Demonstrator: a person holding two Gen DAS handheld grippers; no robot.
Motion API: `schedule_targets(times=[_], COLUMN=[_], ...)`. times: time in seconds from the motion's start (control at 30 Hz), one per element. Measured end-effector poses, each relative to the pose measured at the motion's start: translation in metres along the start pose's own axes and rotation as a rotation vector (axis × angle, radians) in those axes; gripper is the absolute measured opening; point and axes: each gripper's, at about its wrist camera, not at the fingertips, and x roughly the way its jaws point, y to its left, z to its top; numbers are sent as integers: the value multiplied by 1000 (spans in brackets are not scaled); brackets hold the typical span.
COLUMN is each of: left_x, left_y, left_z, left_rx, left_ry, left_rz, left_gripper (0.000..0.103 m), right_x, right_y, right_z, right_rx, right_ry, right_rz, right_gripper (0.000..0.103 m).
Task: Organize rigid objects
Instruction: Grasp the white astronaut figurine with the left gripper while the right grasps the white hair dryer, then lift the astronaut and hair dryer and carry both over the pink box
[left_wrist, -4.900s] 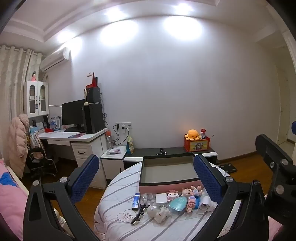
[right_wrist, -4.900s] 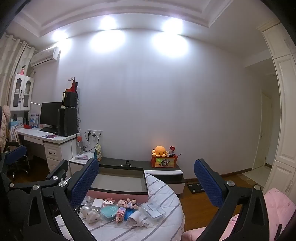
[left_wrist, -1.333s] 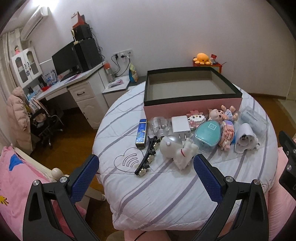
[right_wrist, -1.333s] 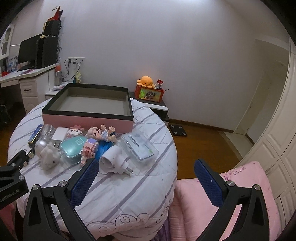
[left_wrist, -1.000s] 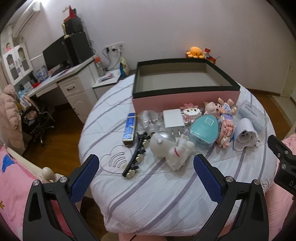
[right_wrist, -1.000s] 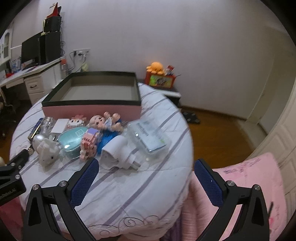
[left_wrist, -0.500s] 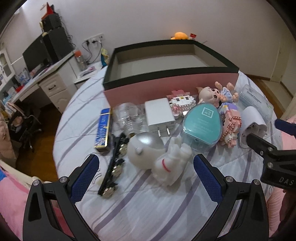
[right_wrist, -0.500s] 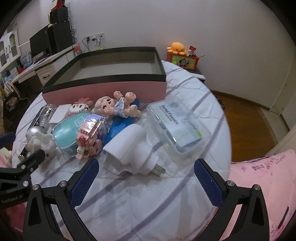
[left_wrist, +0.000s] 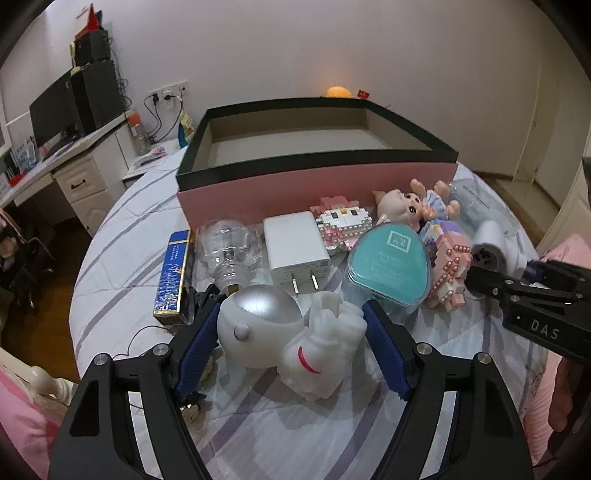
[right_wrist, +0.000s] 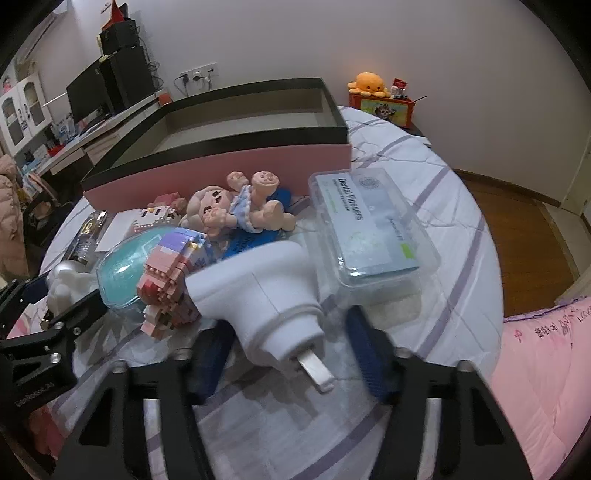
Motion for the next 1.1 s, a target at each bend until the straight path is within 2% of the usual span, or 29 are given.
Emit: schedule_targets(times=[0.37,0.63,0.93,1.0,1.07,1.1], left_x=[-8,-15,-30,-37,-47,-54], left_y=[-2,4,16,17,16,15], left_z=[3,2,10,14,20,21], left_rx=[-12,-21,-61,-73,-82,-81], left_ry=[-28,-58,-120,-141,-169,-188], left_rz=[57,75,81,101,163,171], left_gripper=[78,78,78,78,78,78], right_x=[-2,-13,-36,-44,-54,-63], right_y=[-23,-22,-14,-13,-10,-8], right_z=[6,8,14,17,20,22], right_rx=[50,49,46,44,40,32], right_ry=[10,-7,-62,-82,-110,-132], right_rz=[71,33,29,21,16,13], right_gripper=[41,41,41,41,41,41])
